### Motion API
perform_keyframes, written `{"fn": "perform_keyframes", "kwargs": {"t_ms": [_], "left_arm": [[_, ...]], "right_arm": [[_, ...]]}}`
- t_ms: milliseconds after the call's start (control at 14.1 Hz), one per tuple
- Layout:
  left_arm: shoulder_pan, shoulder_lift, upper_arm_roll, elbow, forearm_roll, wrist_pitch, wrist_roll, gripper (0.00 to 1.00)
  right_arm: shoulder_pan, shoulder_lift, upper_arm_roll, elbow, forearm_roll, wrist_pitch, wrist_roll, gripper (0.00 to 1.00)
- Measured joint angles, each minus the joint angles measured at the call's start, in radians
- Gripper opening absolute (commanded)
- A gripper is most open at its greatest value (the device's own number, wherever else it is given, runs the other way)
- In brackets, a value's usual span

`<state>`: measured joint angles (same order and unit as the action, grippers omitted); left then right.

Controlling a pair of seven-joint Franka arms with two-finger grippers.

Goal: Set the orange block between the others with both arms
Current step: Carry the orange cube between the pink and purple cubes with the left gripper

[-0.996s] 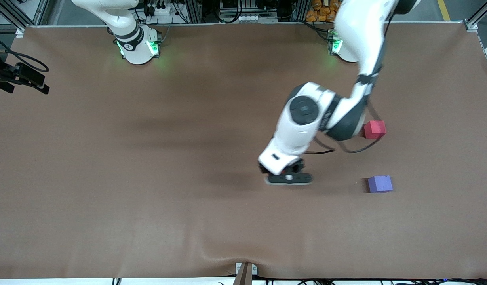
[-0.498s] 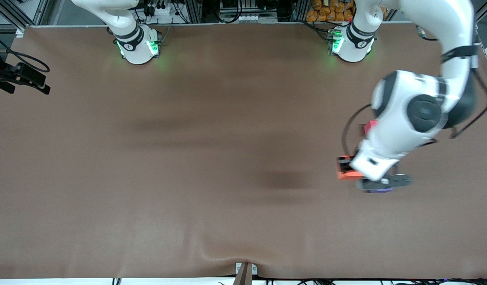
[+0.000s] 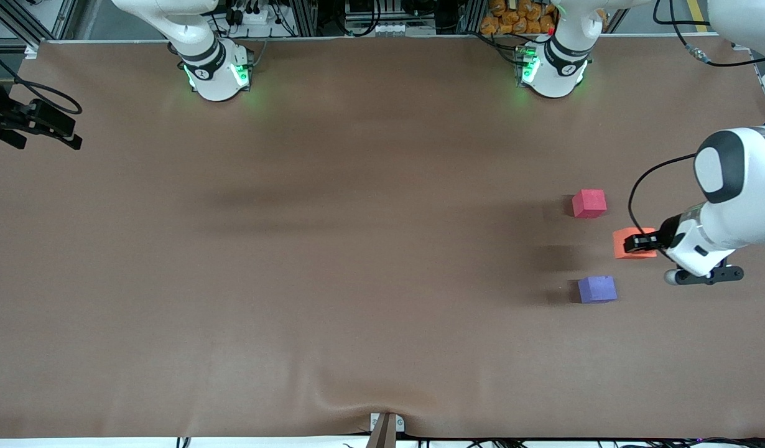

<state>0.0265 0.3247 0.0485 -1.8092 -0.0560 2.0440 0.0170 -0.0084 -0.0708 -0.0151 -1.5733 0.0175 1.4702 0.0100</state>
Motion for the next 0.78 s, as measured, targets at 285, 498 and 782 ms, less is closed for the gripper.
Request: {"fn": "perform_keyframes", "kwargs": {"t_ms": [285,498,782], "left_arm": [[-0.005,-0.01,-0.012,-0.212,-0.001,0.287,-0.002,0.0],[-0.007,-0.009,-0.017,-0.335,-0.001,0.434,-0.005,0.0],[-0.008,-0.002,-0.018,-0.393,-0.001,0.512,-0.004,0.0]], "right_arm": [[0.0,0.0,0.0,0.0,0.0,0.0,0.0,1.0],[0.0,0.0,0.0,0.0,0.0,0.0,0.0,1.0],[0.0,0.0,0.0,0.0,0.0,0.0,0.0,1.0]]}}
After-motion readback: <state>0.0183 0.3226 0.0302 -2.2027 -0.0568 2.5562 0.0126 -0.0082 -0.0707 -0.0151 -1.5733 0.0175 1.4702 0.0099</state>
